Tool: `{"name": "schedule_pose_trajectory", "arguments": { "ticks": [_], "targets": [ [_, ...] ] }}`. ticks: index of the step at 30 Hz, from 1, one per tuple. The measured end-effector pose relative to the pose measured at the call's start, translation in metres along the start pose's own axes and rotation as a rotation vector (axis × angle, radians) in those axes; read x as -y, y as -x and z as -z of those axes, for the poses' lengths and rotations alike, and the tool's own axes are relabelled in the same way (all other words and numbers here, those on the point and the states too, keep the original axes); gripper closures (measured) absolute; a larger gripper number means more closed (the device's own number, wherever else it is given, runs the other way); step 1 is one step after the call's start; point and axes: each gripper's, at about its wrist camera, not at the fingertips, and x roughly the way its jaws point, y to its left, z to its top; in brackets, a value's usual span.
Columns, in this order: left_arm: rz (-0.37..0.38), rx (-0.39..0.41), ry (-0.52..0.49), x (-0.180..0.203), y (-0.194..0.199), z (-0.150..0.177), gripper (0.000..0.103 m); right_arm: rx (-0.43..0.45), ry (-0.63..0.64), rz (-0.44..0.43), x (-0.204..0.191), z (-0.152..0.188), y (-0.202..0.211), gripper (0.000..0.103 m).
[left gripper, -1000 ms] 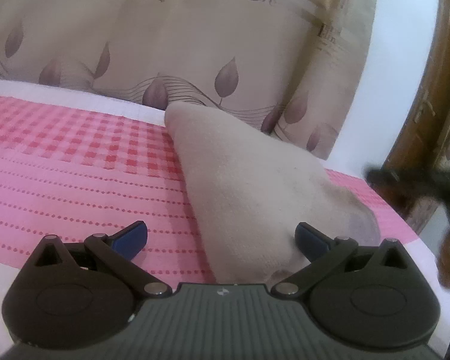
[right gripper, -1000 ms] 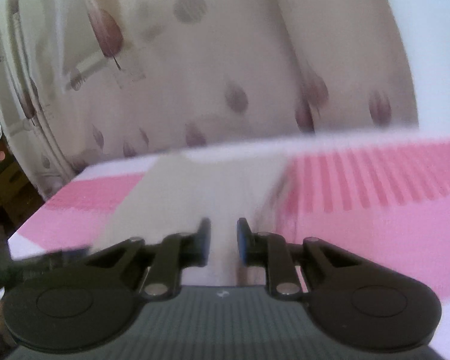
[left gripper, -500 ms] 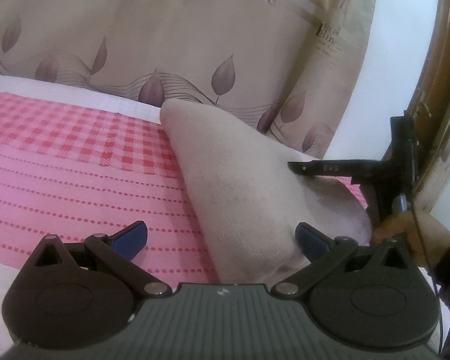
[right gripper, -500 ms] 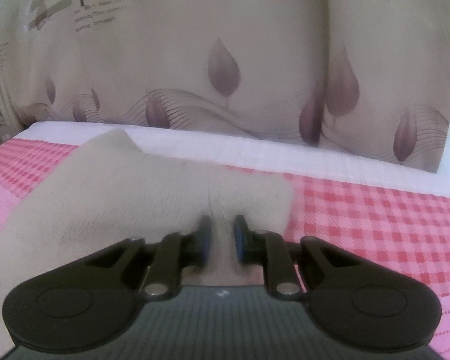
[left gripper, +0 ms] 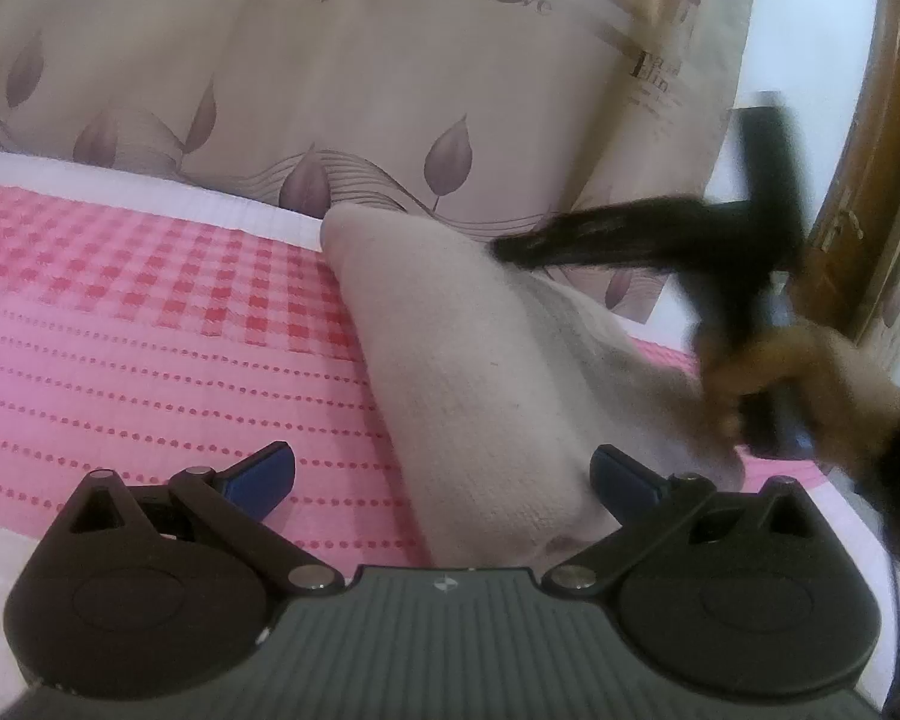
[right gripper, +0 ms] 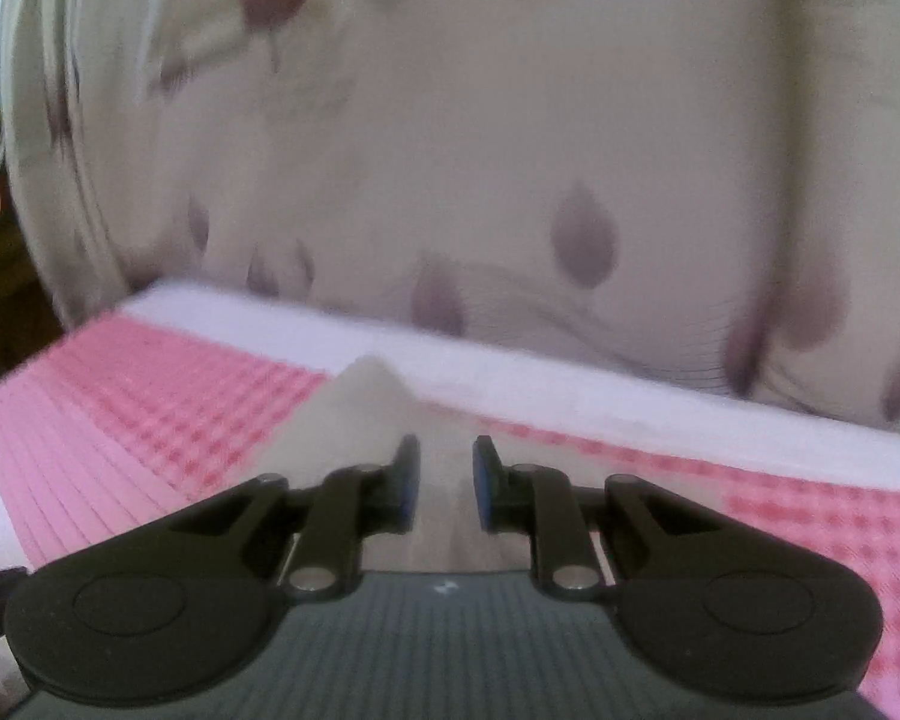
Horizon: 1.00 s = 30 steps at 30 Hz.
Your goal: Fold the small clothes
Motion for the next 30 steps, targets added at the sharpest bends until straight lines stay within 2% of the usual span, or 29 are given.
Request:
{"name": "schedule_pose_trajectory", "arguments": {
  "ticks": [3,6,10,16,17,19,21,22,23,27,30],
  "targets": [
    [0.005,-0.001,0.009,-0.001,0.000,0.000,0.000,-0.151,0.027,-0.016,-0.001,0.007,-0.046,0.085],
    [0.010,-0.004,0.014,-0.002,-0.001,0.000,0.000,-0.124,-0.022,-0.032,0.008,0.012,-0.051,0.086],
    [0.011,-0.003,0.015,-0.002,-0.001,0.000,0.000,-0.102,-0.012,-0.036,0.006,0.011,-0.045,0.085],
    [0.012,-0.002,0.020,-0.003,-0.002,0.000,0.000,0.025,-0.060,-0.048,0.013,0.017,0.015,0.081],
    [0.011,-0.002,0.020,-0.003,-0.002,0.000,0.000,0.043,-0.056,-0.048,0.013,0.021,0.027,0.076],
    [0.009,-0.002,0.018,-0.002,-0.002,0.000,0.000,0.038,-0.018,-0.027,0.013,0.035,0.044,0.065],
    [0.007,-0.003,0.016,-0.003,-0.002,0.000,0.000,-0.045,0.039,0.036,0.015,0.058,0.040,0.064],
    [0.004,-0.005,0.014,-0.002,-0.002,0.000,0.000,-0.052,0.053,0.041,0.018,0.069,0.039,0.064],
    [-0.001,-0.007,0.013,-0.002,-0.003,0.000,0.000,-0.015,0.053,0.036,0.020,0.076,0.042,0.064],
    [-0.024,-0.023,0.021,-0.003,-0.005,-0.001,0.000,-0.025,-0.002,0.044,0.021,0.067,0.043,0.063],
    [-0.043,-0.030,0.009,-0.001,-0.006,-0.001,0.000,0.030,-0.005,0.061,0.015,0.069,0.061,0.063]
  ]
}}
